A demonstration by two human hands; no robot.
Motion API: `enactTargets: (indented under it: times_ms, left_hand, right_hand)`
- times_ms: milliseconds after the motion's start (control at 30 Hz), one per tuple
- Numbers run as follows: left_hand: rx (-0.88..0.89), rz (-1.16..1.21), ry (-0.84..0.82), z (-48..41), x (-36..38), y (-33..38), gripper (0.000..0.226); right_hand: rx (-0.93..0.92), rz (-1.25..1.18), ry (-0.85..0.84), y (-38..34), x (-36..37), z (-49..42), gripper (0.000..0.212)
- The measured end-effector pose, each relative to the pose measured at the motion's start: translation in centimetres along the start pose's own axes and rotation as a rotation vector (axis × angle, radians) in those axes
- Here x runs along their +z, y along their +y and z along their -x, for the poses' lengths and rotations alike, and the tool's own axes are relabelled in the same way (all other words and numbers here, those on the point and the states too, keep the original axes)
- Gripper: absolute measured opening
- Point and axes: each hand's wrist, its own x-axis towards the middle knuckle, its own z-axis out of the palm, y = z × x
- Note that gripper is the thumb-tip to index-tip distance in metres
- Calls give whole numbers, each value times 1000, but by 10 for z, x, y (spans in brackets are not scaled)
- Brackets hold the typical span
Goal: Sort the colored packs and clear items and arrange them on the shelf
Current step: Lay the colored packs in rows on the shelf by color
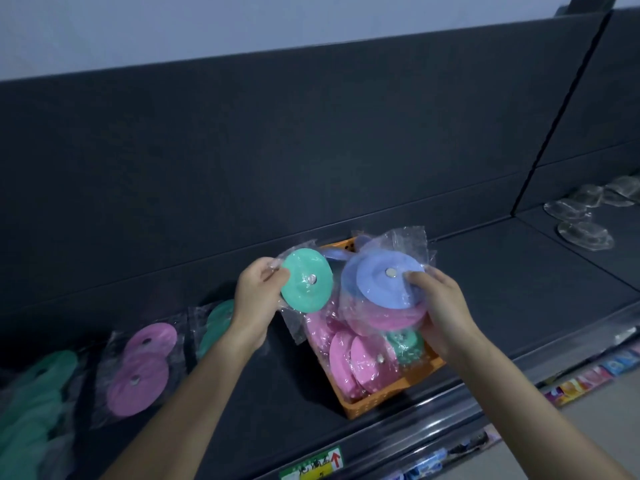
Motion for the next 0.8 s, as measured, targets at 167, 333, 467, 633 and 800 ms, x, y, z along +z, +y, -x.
enactTargets:
  times_ms: [167, 333, 467, 633, 800]
  left_hand:
    - [-24, 130, 103, 6, -19, 1, 7]
    - [-49, 184, 173, 14, -43, -4, 15]
    - [-83, 134, 187, 19, -67, -10, 22]
    - [-150, 108, 227, 26, -105, -25, 4]
    - [-229, 150, 198, 47, -145, -39, 28]
  right_hand:
    - [33, -87, -109, 6, 13, 0, 30]
    - [54, -99, -182, 12, 33, 10, 17]
    - [38, -11, -206, 19, 55, 21, 18]
    - [73, 52, -250, 36, 85, 34, 17]
    - [127, 104, -263, 60, 112, 46, 15]
